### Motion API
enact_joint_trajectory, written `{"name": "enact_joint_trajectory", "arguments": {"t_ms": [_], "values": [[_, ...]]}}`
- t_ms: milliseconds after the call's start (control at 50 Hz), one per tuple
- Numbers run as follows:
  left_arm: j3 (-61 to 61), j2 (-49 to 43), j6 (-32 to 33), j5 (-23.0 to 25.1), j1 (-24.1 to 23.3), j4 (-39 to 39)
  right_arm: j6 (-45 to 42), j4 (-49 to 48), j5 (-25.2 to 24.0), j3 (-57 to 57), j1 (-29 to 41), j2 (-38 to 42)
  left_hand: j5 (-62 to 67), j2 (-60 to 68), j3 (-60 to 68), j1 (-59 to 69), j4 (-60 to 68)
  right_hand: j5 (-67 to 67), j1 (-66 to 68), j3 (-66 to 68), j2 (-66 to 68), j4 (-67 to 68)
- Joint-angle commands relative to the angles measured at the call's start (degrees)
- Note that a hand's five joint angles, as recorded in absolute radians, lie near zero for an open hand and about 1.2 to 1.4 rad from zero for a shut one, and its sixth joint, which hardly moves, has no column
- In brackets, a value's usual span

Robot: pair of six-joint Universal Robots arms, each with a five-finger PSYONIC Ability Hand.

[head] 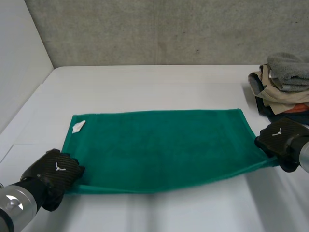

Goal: Fold the laundry.

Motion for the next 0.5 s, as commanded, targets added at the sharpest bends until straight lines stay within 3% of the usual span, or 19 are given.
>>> {"name": "enact_joint_trajectory", "arguments": {"t_ms": [20,140,220,380,480,500], "values": [[6.1,-8.7,2.5,4.3,0.3,11.7,3.8,-9.4,0.7,-3.5,0.2,8.7,12.7,11.4,11.6,14.3,11.1,11.8,14.7,11.8,12.6,11.3],[17.5,-23.9,2.6,4.0,-0.6,29.7,11.0,-16.0,5.6,-13.8,1.5,22.2,12.7,11.4,11.6,14.3,11.1,11.8,14.7,11.8,12.6,11.3],[26.4,-34.3,2.6,3.6,-1.5,35.2,11.2,-18.8,9.2,-20.8,5.3,28.7,12.7,11.4,11.6,14.3,11.1,11.8,14.7,11.8,12.6,11.3],[43.8,-50.0,3.0,0.9,-5.1,35.0,11.6,-26.6,11.2,-31.8,6.7,38.5,12.7,11.4,11.6,14.3,11.1,11.8,14.7,11.8,12.6,11.3],[50.6,-54.8,2.9,-1.6,-5.4,34.9,11.2,-33.0,10.8,-35.6,7.1,43.0,12.7,11.4,11.6,14.3,11.1,11.6,14.6,11.7,12.5,11.2],[51.2,-55.3,2.8,-1.6,-5.5,34.9,11.1,-34.8,11.1,-36.5,7.5,44.4,10.6,9.2,9.4,12.2,8.9,-25.0,-22.0,-25.0,-24.2,-25.4]]}}
